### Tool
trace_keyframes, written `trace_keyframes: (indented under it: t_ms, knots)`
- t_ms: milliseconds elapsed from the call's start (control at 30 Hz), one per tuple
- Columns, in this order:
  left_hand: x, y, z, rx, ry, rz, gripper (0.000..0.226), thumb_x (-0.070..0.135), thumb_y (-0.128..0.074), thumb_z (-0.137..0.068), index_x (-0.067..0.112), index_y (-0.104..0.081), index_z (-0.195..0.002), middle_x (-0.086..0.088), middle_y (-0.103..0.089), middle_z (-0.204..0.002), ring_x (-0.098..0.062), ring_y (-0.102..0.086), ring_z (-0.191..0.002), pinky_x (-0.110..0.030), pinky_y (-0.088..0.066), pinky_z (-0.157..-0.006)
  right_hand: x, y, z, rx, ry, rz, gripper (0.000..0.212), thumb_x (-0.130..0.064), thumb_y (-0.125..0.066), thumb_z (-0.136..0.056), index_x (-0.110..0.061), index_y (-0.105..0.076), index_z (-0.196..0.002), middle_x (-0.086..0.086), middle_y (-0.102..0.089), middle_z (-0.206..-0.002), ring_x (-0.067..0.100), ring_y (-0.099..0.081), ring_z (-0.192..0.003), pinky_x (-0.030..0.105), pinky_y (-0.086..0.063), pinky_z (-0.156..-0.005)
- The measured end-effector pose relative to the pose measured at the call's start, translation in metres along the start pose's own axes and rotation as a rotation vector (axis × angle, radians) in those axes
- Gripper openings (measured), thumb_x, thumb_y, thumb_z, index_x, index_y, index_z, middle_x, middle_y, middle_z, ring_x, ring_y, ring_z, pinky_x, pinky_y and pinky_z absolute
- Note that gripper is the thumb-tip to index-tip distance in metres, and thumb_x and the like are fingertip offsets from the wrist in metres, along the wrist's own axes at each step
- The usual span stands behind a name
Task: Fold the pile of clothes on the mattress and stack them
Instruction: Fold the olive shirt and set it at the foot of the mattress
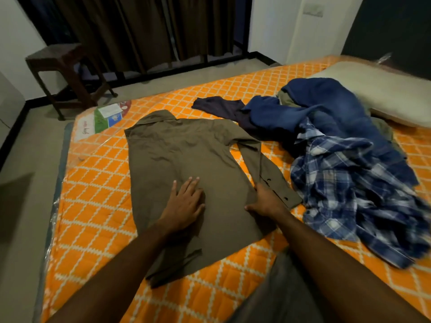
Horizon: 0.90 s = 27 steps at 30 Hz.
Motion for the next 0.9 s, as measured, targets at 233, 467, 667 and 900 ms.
trace_keyframes:
  t_ms: [233,467,667,900]
  knots:
    - [0.03,0.016,-0.097,-0.074,0.089,0.32,0.048,0.042,-0.051,-0.098,0.021,-0.046,-0.141,-0.008,-0.044,-0.15,-0.027,-0.044,-0.137,-0.047,-0.039,-0.11,0.017,0.0,0.011,-0.019,0.008,-0.184,0.059,-0.021,-0.086,-0.075,-0.014,-0.055,-0.124,0.008,-0.062,-0.128,0.026,-0.06,-0.115,0.041,-0.05,-0.094]
    - [0.026,0.013,-0.193,-0.189,0.175,0.204,0.063,0.056,-0.041,-0.1,0.008,-0.042,-0.141,-0.017,-0.041,-0.152,-0.034,-0.044,-0.136,-0.052,-0.035,-0.112,0.034,-0.003,-0.007,-0.097,-0.009,-0.254,0.047,-0.023,-0.09,-0.069,-0.019,-0.055,-0.099,-0.004,-0.063,-0.099,0.018,-0.062,-0.096,0.039,-0.052,-0.08]
    - [0.028,-0.015,-0.23,-0.142,0.203,0.206,0.087,0.079,-0.035,-0.087,0.007,-0.047,-0.134,-0.019,-0.046,-0.145,-0.037,-0.043,-0.134,-0.056,-0.037,-0.108,0.035,-0.001,-0.014,-0.071,0.027,-0.203,0.041,-0.042,-0.086,-0.071,-0.028,-0.05,-0.085,-0.002,-0.068,-0.102,0.021,-0.063,-0.096,0.035,-0.049,-0.077]
    - [0.031,0.002,-0.26,-0.05,0.4,0.2,0.059,0.043,-0.062,-0.088,0.002,-0.051,-0.129,-0.022,-0.049,-0.136,-0.041,-0.046,-0.128,-0.046,-0.041,-0.104,0.039,-0.005,-0.012,-0.1,0.04,-0.169,0.036,-0.034,-0.088,-0.072,-0.019,-0.057,-0.082,0.007,-0.068,-0.1,0.025,-0.065,-0.096,0.034,-0.048,-0.072]
Point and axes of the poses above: each hand's wrist, its own z-axis away from the middle knuckle, its own y-axis out of the back of the hand, x = y × z, the point moved 4 cm from there along -z, towards the middle knuckle
